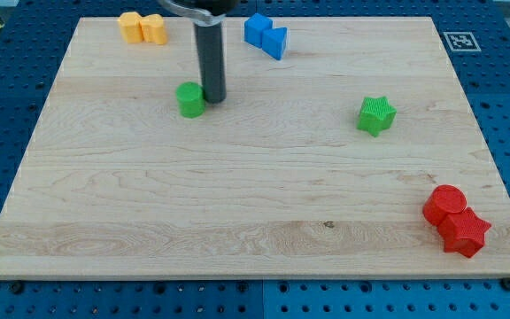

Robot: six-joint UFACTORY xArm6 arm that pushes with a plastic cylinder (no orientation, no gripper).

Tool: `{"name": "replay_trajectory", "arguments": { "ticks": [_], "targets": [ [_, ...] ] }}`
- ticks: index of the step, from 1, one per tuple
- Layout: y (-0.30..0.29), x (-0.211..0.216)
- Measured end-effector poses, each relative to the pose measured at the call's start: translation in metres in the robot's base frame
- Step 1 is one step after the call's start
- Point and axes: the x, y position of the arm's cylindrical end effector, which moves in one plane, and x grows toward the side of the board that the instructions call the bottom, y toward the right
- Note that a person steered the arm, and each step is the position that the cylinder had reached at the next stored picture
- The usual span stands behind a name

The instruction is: Move the green star towards center

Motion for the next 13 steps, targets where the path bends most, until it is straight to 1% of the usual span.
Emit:
{"name": "replay_trajectory", "arguments": {
  "ticks": [1, 2, 3, 4, 5, 6, 7, 8, 9, 10, 11, 12, 13],
  "targets": [
    [-0.036, -0.002],
    [-0.036, -0.004],
    [0.015, -0.046],
    [0.064, -0.078],
    [0.082, -0.062],
    [0.086, -0.028],
    [0.129, -0.017],
    [0.193, -0.012],
    [0.269, -0.004],
    [0.305, 0.031],
    [0.305, 0.044],
    [0.286, 0.042],
    [0.238, 0.042]
  ]
}}
